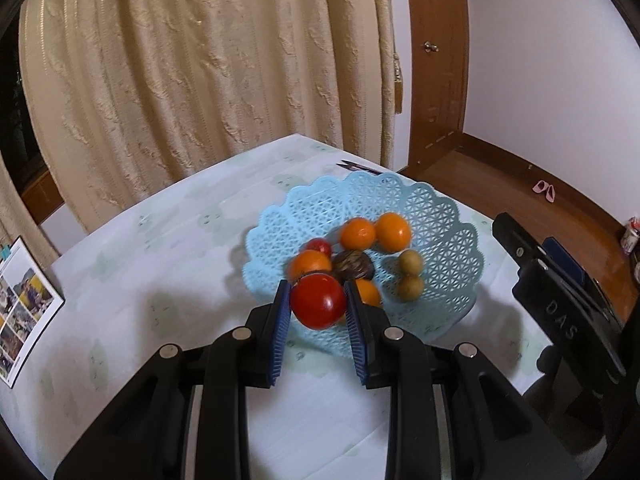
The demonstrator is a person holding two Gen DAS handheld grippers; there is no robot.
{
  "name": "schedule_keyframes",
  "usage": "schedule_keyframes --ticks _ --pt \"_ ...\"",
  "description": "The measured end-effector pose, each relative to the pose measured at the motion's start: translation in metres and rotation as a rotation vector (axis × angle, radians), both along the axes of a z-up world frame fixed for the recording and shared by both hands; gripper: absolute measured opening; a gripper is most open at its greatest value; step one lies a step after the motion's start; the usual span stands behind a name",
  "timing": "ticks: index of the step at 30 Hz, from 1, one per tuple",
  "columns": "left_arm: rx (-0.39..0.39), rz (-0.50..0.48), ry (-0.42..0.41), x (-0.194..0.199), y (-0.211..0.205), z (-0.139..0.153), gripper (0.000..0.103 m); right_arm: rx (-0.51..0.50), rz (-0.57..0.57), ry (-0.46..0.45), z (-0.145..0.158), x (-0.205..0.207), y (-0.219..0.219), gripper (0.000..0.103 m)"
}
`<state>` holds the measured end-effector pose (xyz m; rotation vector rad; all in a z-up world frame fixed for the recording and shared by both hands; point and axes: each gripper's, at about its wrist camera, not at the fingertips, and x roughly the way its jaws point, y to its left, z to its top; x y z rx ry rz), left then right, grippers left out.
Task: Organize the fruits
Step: 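Carry the red tomato into the blue basket and open the left gripper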
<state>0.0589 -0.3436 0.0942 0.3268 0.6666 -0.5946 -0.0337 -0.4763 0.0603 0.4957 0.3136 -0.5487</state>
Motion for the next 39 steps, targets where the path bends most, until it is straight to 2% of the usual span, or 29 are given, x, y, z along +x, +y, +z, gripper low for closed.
schedule_keyframes --ticks 4,8,28,29,32,34,35,39 --pt "0.006 -0.018 0.002 0.001 -0.012 -0.004 0.027 0.001 -0.029 -0.011 0.001 -0.004 -0.003 0.086" --pt "0.006 -0.029 0.004 0.003 -0.02 -0.006 0.027 0.008 -0.047 -0.024 0.001 -0.007 -0.005 0.092" --pt "-0.001 -0.04 0.016 0.012 -0.034 -0.017 0.029 0.023 -0.102 -0.047 0.002 -0.018 -0.012 0.095" --pt "-0.001 -0.039 0.016 0.013 -0.034 -0.017 0.032 0.023 -0.103 -0.048 0.002 -0.018 -0.012 0.095" --pt "-0.003 -0.029 0.004 0.013 -0.032 -0.017 0.048 0.022 -0.105 -0.048 0.002 -0.019 -0.012 0.095" --pt "-0.003 -0.026 0.001 0.013 -0.03 -0.016 0.05 0.022 -0.105 -0.047 0.002 -0.019 -0.012 0.095" --pt "-0.004 -0.024 0.003 0.013 -0.029 -0.016 0.053 0.022 -0.105 -0.047 0.002 -0.019 -0.012 0.095" --pt "-0.012 -0.005 -0.015 0.013 -0.024 -0.012 0.077 0.023 -0.103 -0.049 0.003 -0.018 -0.012 0.097"
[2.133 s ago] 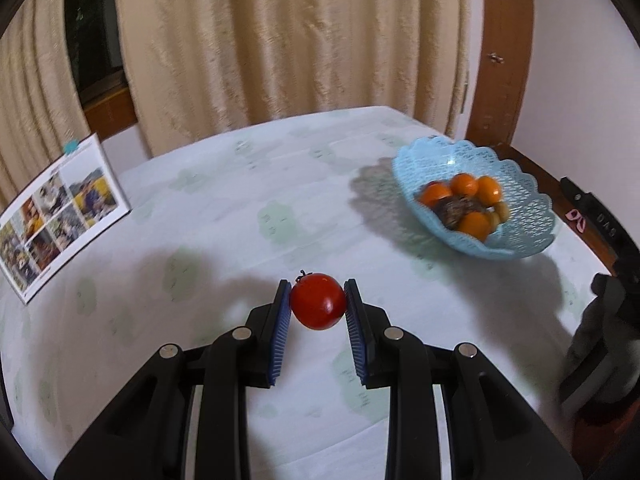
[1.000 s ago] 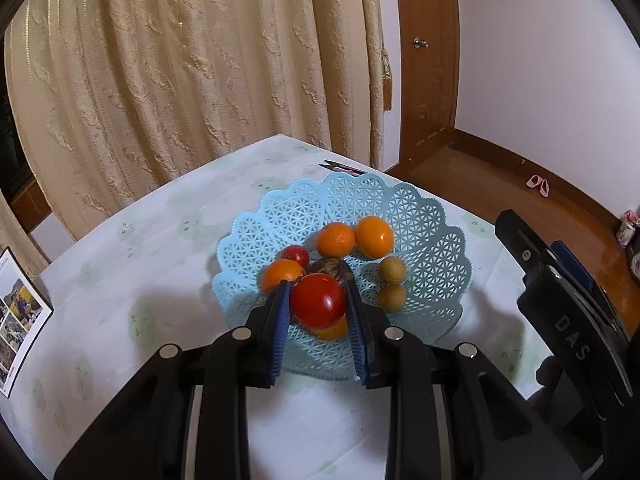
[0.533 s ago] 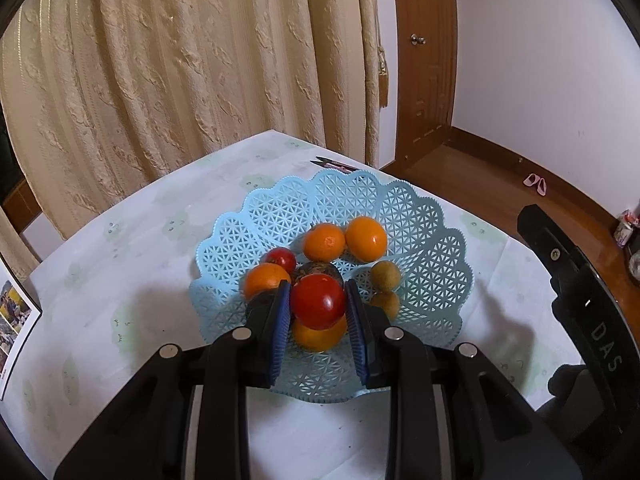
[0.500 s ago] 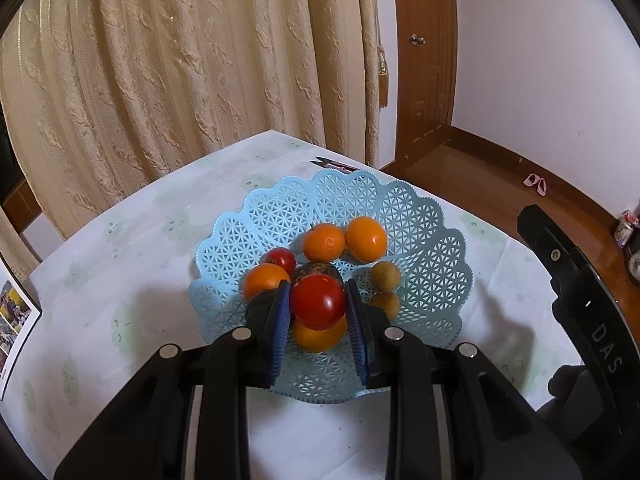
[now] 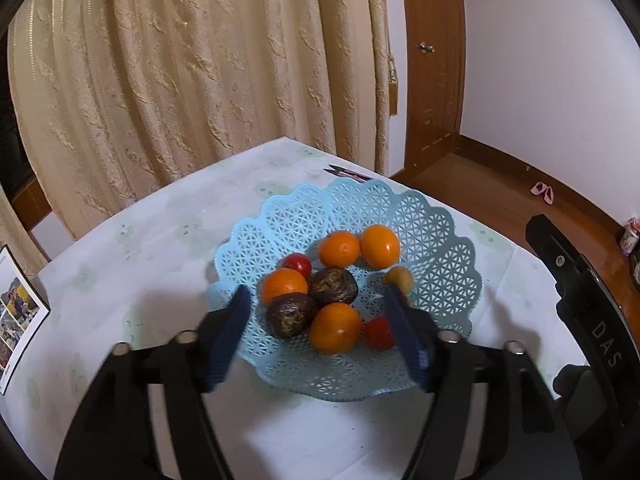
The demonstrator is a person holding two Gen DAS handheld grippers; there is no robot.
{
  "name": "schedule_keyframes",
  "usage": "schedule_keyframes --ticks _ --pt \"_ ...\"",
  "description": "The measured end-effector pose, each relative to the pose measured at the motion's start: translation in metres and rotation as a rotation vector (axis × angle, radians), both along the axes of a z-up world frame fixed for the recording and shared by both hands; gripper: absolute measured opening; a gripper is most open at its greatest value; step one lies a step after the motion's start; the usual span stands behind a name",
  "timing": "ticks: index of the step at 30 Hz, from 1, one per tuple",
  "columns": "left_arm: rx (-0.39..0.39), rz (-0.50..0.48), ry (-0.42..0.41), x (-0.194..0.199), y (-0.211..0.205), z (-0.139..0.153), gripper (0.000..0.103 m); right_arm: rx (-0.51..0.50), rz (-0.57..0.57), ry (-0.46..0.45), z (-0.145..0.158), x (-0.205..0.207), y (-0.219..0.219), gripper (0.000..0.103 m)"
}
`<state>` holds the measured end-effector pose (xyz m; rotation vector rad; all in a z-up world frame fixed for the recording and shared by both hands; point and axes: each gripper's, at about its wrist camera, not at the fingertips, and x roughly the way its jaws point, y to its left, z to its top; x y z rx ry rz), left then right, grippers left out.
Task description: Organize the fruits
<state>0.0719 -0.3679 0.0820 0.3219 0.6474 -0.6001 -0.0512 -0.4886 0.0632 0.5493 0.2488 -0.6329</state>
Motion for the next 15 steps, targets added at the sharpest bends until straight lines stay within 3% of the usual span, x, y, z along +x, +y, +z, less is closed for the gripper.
schedule_keyframes --ticks 5,15 --pt "0.013 0.039 -0.056 -0.001 0.009 0.006 0.09 -0.002 0.013 0.005 0.0 0.001 0.001 0.099" --pt "-0.019 0.108 -0.066 -0.003 0.038 0.014 0.094 0.002 0.06 0.037 -0.002 0.012 0.003 0.1"
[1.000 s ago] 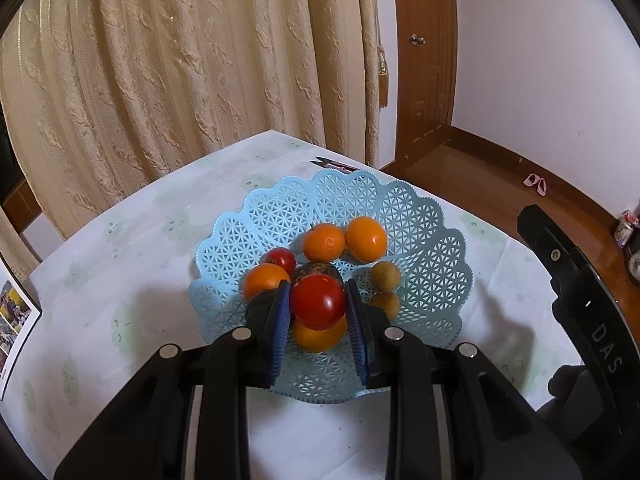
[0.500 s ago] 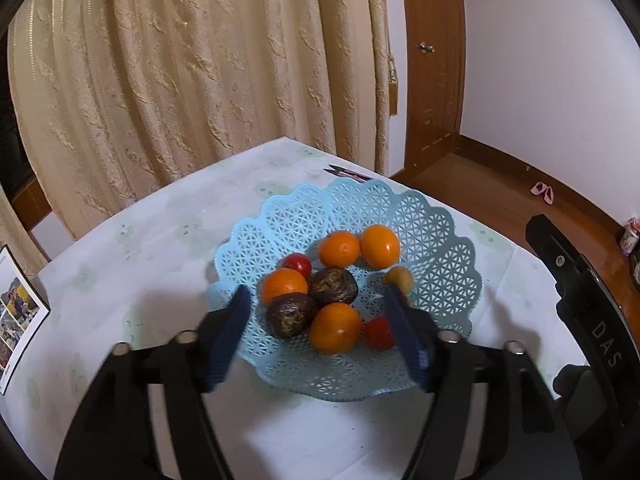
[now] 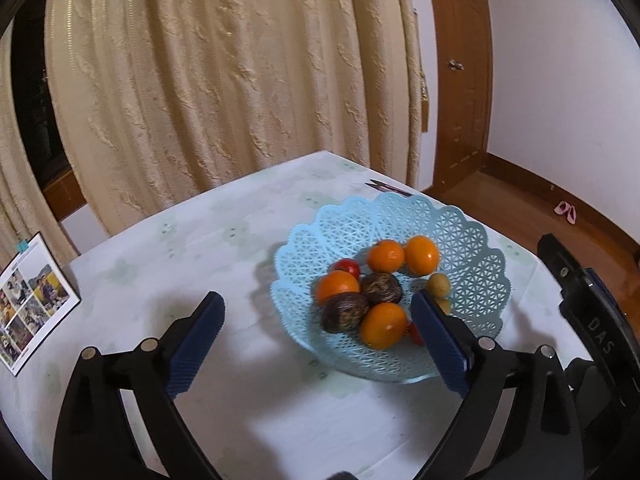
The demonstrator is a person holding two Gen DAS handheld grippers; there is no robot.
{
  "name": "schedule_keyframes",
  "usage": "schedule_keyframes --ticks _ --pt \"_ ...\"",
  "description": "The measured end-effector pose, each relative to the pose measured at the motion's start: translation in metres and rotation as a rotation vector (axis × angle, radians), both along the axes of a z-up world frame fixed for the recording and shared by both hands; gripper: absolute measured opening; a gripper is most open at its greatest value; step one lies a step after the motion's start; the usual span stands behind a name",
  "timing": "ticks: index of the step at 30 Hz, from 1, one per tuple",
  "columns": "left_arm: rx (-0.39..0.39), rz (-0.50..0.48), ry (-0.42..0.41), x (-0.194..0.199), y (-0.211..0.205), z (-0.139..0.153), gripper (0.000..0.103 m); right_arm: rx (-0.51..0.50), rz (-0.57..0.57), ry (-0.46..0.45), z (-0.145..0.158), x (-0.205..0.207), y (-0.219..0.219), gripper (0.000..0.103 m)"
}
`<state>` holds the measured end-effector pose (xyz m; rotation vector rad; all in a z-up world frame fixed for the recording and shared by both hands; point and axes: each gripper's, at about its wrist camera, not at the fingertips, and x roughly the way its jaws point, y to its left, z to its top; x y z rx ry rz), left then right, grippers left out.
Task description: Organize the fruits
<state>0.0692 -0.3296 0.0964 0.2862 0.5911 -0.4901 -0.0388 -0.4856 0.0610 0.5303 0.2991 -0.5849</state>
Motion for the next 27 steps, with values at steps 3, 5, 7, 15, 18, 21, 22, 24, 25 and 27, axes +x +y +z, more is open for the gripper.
schedule_keyframes --ticks 3,5,7,15,18,21,22,24,25,27 --pt "0.003 0.023 -0.023 -0.003 0.008 0.002 0.094 -0.014 0.069 0.042 -0.002 0.012 0.008 0.1" --pt "0.009 0.041 -0.047 -0.006 0.014 0.003 0.095 -0.035 0.097 0.048 -0.001 0.014 0.014 0.1" --pt "0.012 0.064 -0.073 -0.009 0.021 0.004 0.096 -0.058 0.113 0.048 0.0 0.013 0.021 0.1" --pt "-0.013 0.112 -0.106 -0.011 0.04 0.006 0.098 -0.122 0.187 0.122 0.005 0.013 0.04 0.1" --pt "-0.003 0.109 -0.101 -0.009 0.041 0.004 0.098 -0.158 0.229 0.168 0.011 0.019 0.048 0.1" --pt "0.002 0.119 -0.097 -0.007 0.043 0.004 0.098 -0.196 0.271 0.217 0.014 0.023 0.055 0.1" --pt "0.003 0.12 -0.095 -0.006 0.043 0.003 0.098 -0.207 0.277 0.225 0.015 0.024 0.057 0.1" --pt "0.007 0.122 -0.095 -0.006 0.043 0.002 0.098 -0.223 0.291 0.234 0.015 0.024 0.061 0.1" --pt "0.01 0.122 -0.095 -0.006 0.043 0.002 0.098 -0.225 0.297 0.237 0.015 0.025 0.062 0.1" --pt "0.014 0.122 -0.096 -0.006 0.043 0.001 0.098 -0.234 0.303 0.24 0.016 0.026 0.064 0.1"
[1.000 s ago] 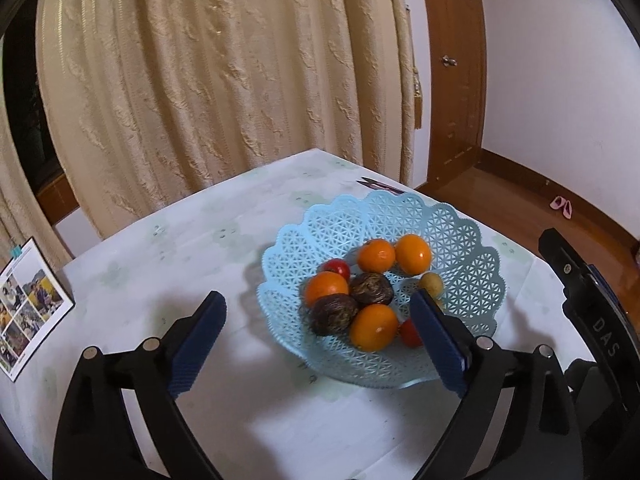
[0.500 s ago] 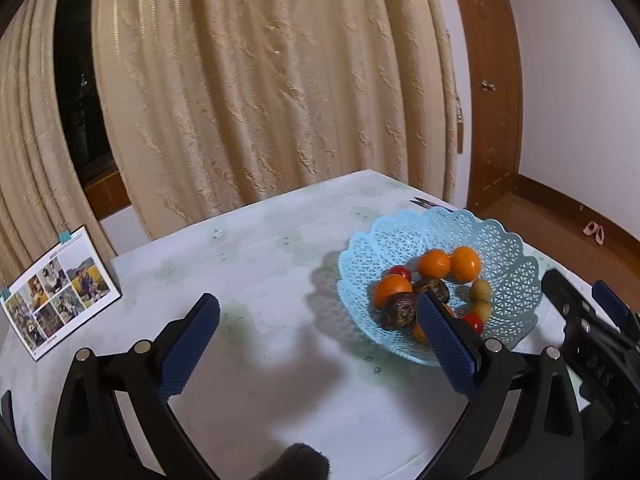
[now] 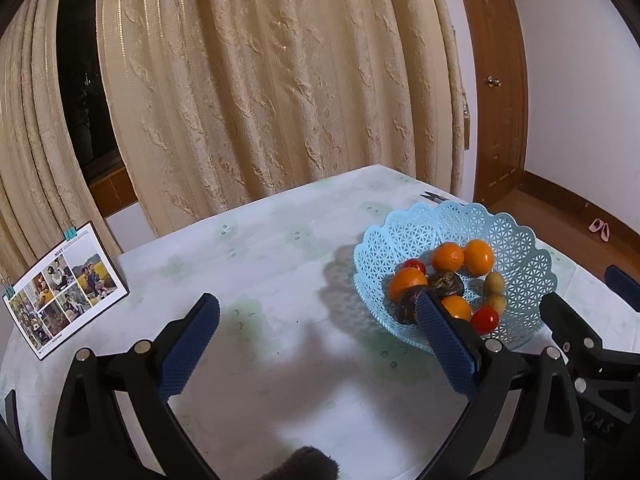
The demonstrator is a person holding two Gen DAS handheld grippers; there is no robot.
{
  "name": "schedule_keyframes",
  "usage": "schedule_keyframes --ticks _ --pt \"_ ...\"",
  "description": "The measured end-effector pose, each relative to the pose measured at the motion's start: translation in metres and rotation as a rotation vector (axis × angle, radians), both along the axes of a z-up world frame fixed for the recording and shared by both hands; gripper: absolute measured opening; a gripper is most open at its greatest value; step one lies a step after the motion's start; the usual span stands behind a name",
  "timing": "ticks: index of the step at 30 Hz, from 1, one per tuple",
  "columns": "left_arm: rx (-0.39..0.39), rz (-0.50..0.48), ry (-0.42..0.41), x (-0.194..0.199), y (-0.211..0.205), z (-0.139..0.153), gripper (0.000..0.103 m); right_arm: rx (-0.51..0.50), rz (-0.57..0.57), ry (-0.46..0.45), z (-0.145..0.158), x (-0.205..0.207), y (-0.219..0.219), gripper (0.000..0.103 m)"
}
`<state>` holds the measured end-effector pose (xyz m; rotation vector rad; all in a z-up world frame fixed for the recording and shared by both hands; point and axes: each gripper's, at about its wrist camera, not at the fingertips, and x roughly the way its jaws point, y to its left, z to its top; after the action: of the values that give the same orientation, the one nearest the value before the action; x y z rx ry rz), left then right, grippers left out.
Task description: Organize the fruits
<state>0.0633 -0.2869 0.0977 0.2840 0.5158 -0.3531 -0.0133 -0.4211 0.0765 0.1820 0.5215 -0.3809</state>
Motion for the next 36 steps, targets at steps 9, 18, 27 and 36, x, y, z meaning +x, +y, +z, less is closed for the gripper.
schedule_keyframes --ticks 9,18,27,36 --pt "0.012 -0.007 -0.01 -0.0028 -0.0021 0.0 0.098 -0.053 0.002 0.014 -0.0011 0.0002 0.0063 0.1" --pt "0.025 -0.006 -0.015 -0.0043 -0.0047 -0.0021 0.098 -0.056 -0.001 0.01 -0.0011 -0.0007 0.004 0.1" --pt "0.036 -0.001 -0.02 -0.005 -0.0057 -0.0033 0.098 -0.054 0.001 0.014 -0.0031 -0.0008 0.0045 0.1" --pt "0.049 0.002 -0.023 -0.0052 -0.0071 -0.0045 0.098 -0.055 0.001 0.017 -0.0039 -0.0007 0.0041 0.1"
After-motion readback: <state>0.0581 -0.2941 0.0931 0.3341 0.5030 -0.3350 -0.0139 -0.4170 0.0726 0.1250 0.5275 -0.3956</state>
